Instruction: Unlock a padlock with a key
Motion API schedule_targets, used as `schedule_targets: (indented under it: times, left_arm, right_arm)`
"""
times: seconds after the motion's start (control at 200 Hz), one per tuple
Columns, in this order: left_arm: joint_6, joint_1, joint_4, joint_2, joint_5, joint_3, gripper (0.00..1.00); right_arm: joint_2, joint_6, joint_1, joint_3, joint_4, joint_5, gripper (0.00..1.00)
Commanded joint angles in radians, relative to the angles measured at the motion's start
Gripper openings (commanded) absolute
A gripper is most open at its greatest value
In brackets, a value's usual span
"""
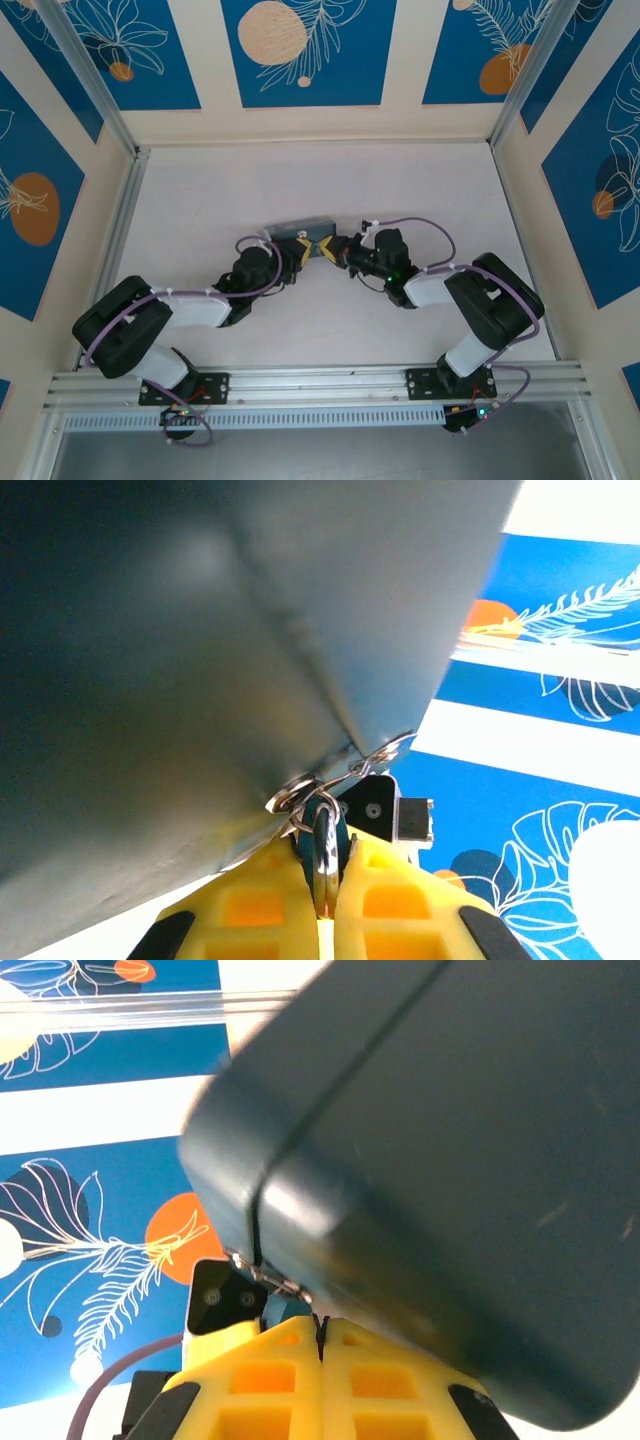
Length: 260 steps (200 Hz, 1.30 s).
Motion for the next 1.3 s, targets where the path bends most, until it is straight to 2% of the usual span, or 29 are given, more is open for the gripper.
schedule_targets:
  times: [0.0, 0.28, 0.48, 0.63, 0.81, 1.165, 1.295]
  left_arm:
    - [0.031, -0.030, 0.095, -0.013, 0.071, 0.013, 0.00]
    - [0.037, -0.030, 0.095, -0.012, 0.073, 0.000, 0.00]
    - [0.062, -0.030, 0.086, -0.009, 0.121, 0.015, 0.00]
    - [0.073, -0.030, 0.058, 0.011, 0.135, 0.027, 0.00]
    - [0.068, -0.035, 0.090, 0.068, 0.146, 0.024, 0.00]
    - [0.062, -0.034, 0.126, 0.129, 0.118, 0.019, 0.00]
    - [0.060, -0.033, 0.128, 0.139, 0.079, 0.011, 0.00]
  right_arm:
    - [-0.037, -0.028, 0.056, -0.024, -0.007, -0.042, 0.00]
    - [-0.097, -0.071, 0.044, -0.012, -0.113, -0.028, 0.00]
    - [-0.058, -0.081, -0.008, 0.031, -0.114, -0.091, 0.00]
    - [-0.029, -0.083, 0.008, 0.102, -0.118, -0.127, 0.00]
    - [-0.006, -0.124, 0.025, 0.171, -0.204, -0.154, 0.00]
    - [0.021, -0.174, -0.017, 0.160, -0.247, -0.213, 0.00]
    - [0.006, -0.196, -0.040, 0.154, -0.262, -0.240, 0.20]
